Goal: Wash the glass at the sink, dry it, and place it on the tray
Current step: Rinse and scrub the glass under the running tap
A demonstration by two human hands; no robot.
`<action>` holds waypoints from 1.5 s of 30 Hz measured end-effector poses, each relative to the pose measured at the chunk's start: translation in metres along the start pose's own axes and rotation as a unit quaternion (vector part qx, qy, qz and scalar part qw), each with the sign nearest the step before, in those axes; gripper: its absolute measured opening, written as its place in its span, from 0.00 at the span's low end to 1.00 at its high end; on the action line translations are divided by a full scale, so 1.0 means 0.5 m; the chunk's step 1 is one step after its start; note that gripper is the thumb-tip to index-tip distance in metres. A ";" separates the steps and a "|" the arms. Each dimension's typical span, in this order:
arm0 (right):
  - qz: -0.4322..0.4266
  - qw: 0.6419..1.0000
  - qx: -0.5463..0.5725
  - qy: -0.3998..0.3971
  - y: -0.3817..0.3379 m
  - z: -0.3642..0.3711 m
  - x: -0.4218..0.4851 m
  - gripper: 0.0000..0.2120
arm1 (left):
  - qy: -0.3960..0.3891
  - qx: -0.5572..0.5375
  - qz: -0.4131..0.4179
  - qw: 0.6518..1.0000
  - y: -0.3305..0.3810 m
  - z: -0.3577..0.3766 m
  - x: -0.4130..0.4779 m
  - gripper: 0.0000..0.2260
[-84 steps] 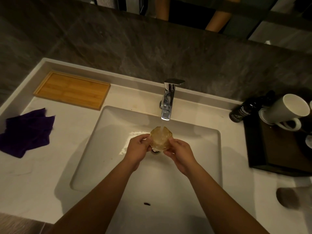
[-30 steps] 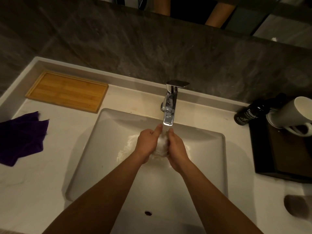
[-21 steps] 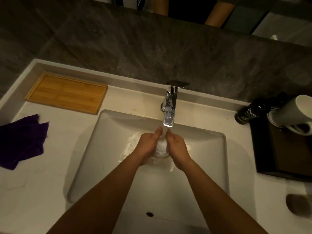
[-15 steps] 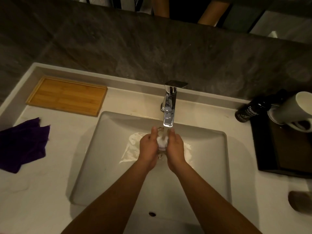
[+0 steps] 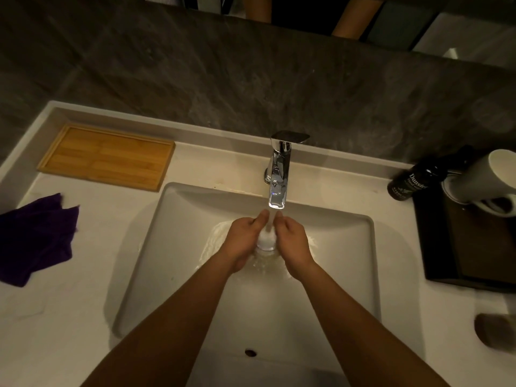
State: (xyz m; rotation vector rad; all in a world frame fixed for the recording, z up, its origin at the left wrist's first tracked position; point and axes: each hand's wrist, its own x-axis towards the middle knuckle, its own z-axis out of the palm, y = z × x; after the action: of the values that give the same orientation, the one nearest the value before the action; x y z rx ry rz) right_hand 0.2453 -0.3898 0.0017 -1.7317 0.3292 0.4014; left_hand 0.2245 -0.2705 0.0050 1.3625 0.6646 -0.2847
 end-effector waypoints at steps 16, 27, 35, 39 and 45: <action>0.107 0.980 0.165 -0.023 0.017 0.022 -0.017 0.20 | 0.070 -0.136 0.014 0.988 -0.041 0.032 -0.021 0.17; 0.083 0.985 0.140 -0.050 0.015 0.004 -0.010 0.20 | 0.053 -0.126 0.003 0.991 -0.045 0.030 -0.027 0.20; 0.098 0.980 0.158 -0.075 0.013 -0.008 -0.012 0.18 | 0.058 -0.109 0.023 0.992 -0.051 0.027 -0.026 0.21; 0.088 0.988 0.089 -0.088 0.015 -0.014 -0.014 0.22 | 0.011 -0.064 -0.029 0.997 -0.058 0.012 -0.008 0.25; 0.083 0.987 0.112 -0.074 0.001 -0.008 -0.013 0.20 | 0.090 -0.049 0.036 0.994 -0.053 0.022 -0.021 0.24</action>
State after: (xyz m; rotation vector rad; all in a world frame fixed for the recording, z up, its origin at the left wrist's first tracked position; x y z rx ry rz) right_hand 0.2396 -0.3938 0.0045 -1.4509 0.3971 0.5894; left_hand 0.2048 -0.2887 -0.0094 1.3237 0.7665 -0.0700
